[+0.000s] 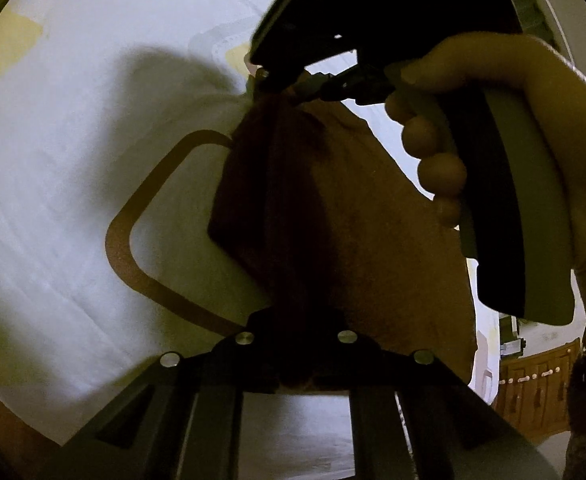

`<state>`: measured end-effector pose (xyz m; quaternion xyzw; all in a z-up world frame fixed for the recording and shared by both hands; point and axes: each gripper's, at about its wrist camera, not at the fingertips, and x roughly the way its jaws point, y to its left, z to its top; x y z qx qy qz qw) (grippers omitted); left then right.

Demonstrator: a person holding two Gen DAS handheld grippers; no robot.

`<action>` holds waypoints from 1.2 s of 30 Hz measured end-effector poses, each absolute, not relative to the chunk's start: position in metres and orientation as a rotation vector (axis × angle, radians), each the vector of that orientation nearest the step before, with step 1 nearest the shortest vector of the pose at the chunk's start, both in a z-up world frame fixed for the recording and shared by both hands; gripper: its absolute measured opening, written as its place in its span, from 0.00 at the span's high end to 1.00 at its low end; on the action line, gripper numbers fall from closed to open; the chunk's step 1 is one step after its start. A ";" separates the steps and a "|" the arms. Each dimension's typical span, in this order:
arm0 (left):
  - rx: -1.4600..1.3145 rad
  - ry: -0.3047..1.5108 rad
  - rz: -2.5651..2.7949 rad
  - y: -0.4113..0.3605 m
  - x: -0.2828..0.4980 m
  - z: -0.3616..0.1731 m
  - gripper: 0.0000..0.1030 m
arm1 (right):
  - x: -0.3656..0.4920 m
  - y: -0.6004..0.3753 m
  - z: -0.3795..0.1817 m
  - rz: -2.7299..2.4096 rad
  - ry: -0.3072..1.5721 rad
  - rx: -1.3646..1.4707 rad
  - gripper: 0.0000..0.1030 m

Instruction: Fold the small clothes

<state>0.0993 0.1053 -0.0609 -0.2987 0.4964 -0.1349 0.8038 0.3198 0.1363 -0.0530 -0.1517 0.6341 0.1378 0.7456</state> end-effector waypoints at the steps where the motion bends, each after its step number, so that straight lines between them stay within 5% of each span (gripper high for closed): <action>1: -0.635 1.064 -0.286 0.105 0.099 -0.060 0.91 | 0.320 0.133 -0.052 0.307 1.388 -0.316 0.88; 23: -0.413 1.019 -0.349 0.056 0.074 0.026 0.91 | 0.305 -0.021 0.045 0.424 1.195 0.143 0.90; 36: -0.249 1.034 -0.446 -0.066 0.111 0.026 0.91 | 0.272 -0.185 0.057 0.372 1.087 0.380 0.90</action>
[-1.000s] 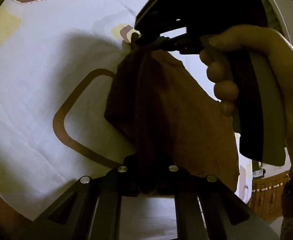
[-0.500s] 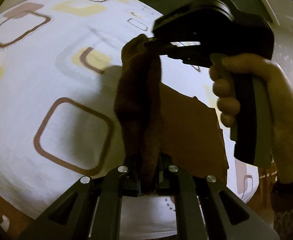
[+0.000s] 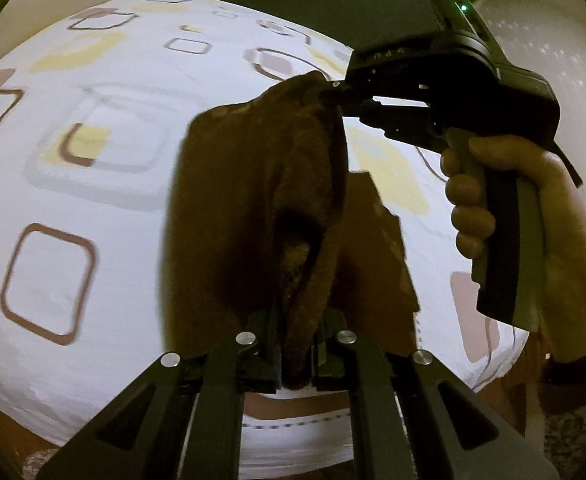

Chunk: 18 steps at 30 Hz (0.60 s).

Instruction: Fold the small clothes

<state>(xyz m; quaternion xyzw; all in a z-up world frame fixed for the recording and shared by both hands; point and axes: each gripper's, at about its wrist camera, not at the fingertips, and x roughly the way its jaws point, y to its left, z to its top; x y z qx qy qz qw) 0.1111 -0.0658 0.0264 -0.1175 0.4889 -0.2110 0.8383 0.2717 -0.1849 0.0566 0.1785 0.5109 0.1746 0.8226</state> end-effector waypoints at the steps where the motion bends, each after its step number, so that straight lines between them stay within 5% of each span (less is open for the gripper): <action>1: -0.241 1.038 -0.453 -0.073 0.113 0.024 0.91 | 0.269 -0.195 0.055 0.366 1.082 0.393 0.90; 18: -0.104 1.095 -0.518 -0.168 0.097 -0.001 0.91 | 0.238 -0.320 -0.002 0.282 1.057 0.592 0.91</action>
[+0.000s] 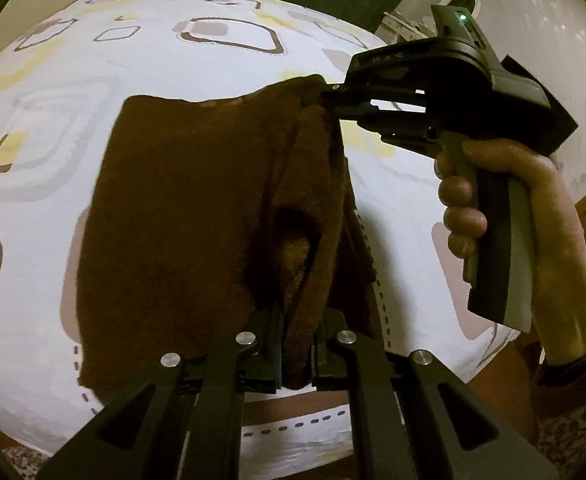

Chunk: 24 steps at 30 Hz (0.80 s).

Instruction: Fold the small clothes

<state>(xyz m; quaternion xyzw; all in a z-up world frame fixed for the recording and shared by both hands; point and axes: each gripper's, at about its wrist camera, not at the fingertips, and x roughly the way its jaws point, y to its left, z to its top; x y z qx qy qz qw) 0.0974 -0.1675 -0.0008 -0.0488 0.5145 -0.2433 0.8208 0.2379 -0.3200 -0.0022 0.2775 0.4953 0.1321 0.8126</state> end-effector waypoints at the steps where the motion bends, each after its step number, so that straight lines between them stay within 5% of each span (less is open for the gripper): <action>1: -0.095 1.097 -0.515 -0.170 0.098 -0.004 0.91 | 0.237 -0.323 -0.006 0.282 1.058 0.602 0.90; 24: -0.059 1.125 -0.509 -0.197 0.095 -0.020 0.90 | 0.235 -0.359 -0.051 0.287 1.069 0.734 0.90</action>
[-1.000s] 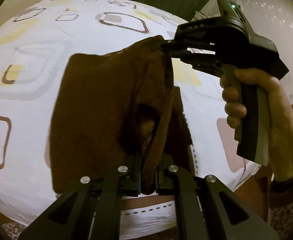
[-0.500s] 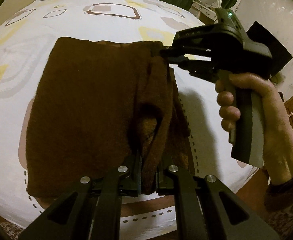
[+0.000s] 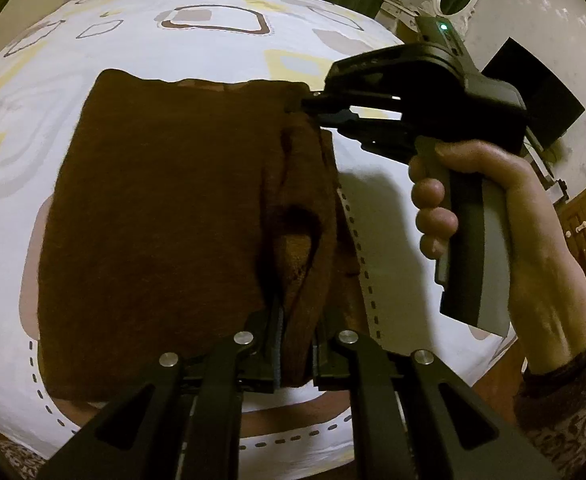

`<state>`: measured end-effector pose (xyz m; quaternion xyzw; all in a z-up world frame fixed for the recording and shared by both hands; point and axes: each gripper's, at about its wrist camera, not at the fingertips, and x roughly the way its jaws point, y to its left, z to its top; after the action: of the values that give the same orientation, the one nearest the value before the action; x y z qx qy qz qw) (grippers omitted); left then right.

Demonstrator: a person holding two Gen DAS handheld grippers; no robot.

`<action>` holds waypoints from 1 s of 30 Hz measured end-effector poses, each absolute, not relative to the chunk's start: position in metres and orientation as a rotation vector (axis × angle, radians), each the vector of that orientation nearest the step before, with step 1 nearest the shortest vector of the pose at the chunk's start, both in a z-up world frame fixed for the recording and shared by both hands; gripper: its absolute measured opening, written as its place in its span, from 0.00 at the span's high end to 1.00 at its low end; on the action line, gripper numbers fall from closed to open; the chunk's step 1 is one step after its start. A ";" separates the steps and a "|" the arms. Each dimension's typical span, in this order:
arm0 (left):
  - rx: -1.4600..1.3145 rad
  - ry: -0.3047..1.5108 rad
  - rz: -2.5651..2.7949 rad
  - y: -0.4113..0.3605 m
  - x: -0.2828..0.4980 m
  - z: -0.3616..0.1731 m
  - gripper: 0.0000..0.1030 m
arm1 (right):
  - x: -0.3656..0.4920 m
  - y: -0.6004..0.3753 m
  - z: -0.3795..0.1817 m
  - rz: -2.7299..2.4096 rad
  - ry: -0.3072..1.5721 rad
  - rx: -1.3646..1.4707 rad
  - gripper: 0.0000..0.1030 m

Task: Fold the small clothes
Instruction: 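Lower the folded brown sweater onto the bed and open the left gripper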

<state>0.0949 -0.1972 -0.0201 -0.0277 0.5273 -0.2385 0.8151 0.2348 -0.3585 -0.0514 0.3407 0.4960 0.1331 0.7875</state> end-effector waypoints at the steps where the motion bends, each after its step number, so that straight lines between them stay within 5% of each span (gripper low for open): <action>1: -0.056 1.123 -0.508 -0.198 0.094 -0.020 0.90 | 0.235 -0.359 -0.052 0.288 1.070 0.738 0.90; 30: -0.020 1.136 -0.600 -0.220 0.060 -0.025 0.90 | 0.231 -0.391 -0.070 0.261 1.060 0.853 0.89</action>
<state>0.0598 -0.2195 -0.0251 -0.0092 0.5297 -0.2799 0.8006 0.2306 -0.3911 -0.0700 0.3930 0.4885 0.1202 0.7697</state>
